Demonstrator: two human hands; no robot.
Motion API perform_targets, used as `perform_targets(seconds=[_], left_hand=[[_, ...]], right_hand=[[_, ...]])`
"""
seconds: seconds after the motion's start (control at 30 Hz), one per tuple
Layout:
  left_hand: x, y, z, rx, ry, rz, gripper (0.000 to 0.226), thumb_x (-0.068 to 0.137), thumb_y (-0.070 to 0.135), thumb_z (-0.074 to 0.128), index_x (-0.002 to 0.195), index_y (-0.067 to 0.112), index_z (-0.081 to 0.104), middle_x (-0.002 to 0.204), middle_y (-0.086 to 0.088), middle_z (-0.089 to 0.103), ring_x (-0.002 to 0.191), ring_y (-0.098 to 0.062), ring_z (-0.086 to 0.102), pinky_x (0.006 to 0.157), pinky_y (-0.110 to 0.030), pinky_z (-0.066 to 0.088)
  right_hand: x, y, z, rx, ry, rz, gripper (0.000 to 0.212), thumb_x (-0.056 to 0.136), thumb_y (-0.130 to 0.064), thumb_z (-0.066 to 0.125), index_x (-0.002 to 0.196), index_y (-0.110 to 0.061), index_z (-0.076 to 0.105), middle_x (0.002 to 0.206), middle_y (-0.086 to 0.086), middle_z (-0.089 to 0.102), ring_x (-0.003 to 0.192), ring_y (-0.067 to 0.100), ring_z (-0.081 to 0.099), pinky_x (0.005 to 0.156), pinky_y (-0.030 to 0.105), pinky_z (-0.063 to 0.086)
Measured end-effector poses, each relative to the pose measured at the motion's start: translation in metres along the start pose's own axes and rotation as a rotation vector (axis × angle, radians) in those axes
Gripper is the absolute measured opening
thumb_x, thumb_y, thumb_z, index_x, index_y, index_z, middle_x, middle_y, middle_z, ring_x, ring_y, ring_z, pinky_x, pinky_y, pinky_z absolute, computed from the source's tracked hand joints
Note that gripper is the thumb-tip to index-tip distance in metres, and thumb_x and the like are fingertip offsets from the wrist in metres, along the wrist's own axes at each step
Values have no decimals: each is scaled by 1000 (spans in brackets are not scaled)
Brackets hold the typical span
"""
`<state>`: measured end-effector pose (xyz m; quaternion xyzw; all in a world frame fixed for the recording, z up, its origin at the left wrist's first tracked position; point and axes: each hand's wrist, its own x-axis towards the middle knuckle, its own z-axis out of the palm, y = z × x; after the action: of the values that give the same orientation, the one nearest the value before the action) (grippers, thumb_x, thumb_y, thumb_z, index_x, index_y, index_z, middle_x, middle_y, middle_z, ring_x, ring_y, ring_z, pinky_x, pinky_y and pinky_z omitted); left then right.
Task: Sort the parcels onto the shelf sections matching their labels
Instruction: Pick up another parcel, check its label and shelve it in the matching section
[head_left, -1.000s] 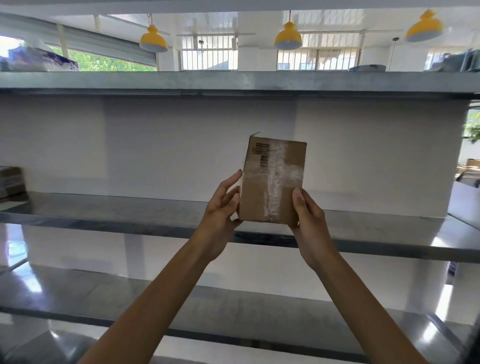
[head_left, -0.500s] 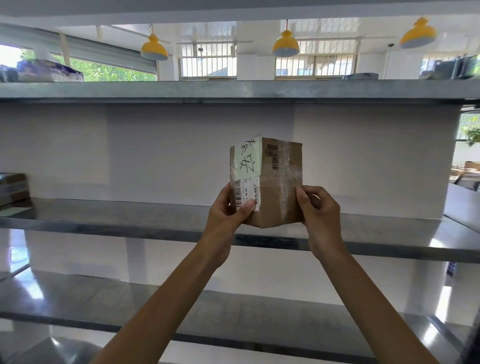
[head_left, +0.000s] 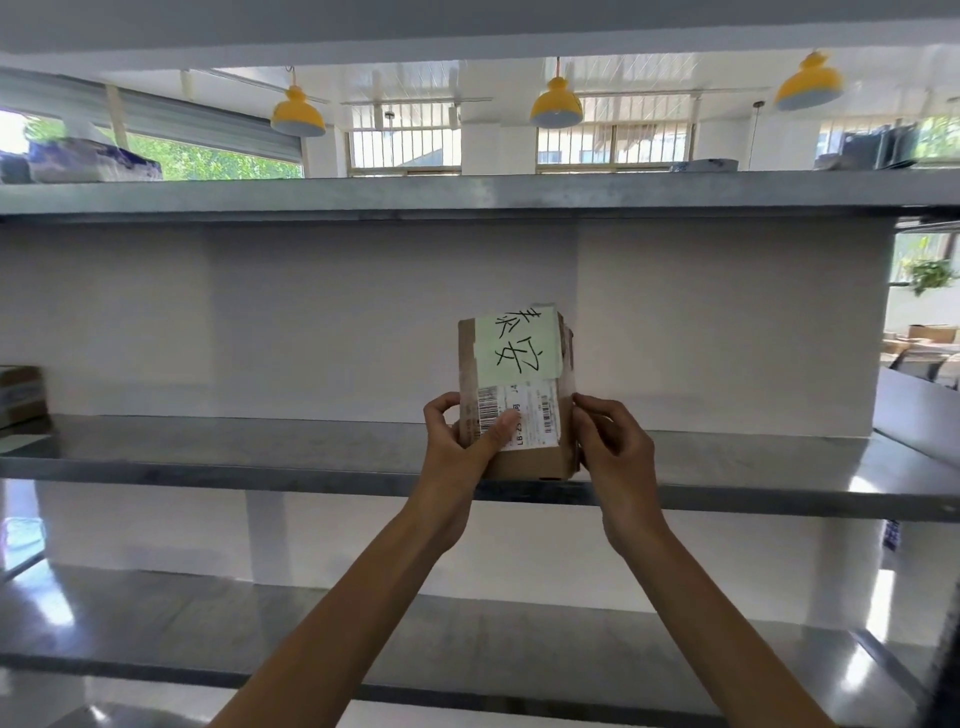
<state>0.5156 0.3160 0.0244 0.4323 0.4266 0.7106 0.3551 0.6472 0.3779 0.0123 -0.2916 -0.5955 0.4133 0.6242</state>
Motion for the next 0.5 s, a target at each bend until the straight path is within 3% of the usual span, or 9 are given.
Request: perform_targets(seconds=[0.1,0.23,0.37,0.5], left_hand=[[1,-1,-1,7,-5,-21,48,82,32,64,119,28,33,113,-4,65,97,-18,65,88,-40,56],[2,0,-4,80,-35,-39,43,79,36,68,111,29,40,118,-5,65,103,-21,66,88,-45,55],[2,3,-8,90,-98,-57,42,82,25,66,113,18,38,118,-4,65,85,-12,71,69,-34,60],[4,2,-12,87,-157,-81,36,86,13,62,111,17,38,122,-5,62,77,-7,71,60,-30,59]], right_hand=[[-4,1,0,18,-26,11,21,95,-22,51,112,-22,63,108,-3,69,102,12,65,85,38,57],[-6,-1,-1,40,-48,46,20,97,-25,48,101,-33,66,103,-5,70,102,14,65,85,36,57],[-8,1,0,63,-63,106,23,98,-26,46,103,-33,67,102,-4,72,101,15,66,85,38,56],[-7,1,-4,65,-59,103,24,98,-25,45,106,-30,67,97,-8,72,92,10,66,73,25,57]])
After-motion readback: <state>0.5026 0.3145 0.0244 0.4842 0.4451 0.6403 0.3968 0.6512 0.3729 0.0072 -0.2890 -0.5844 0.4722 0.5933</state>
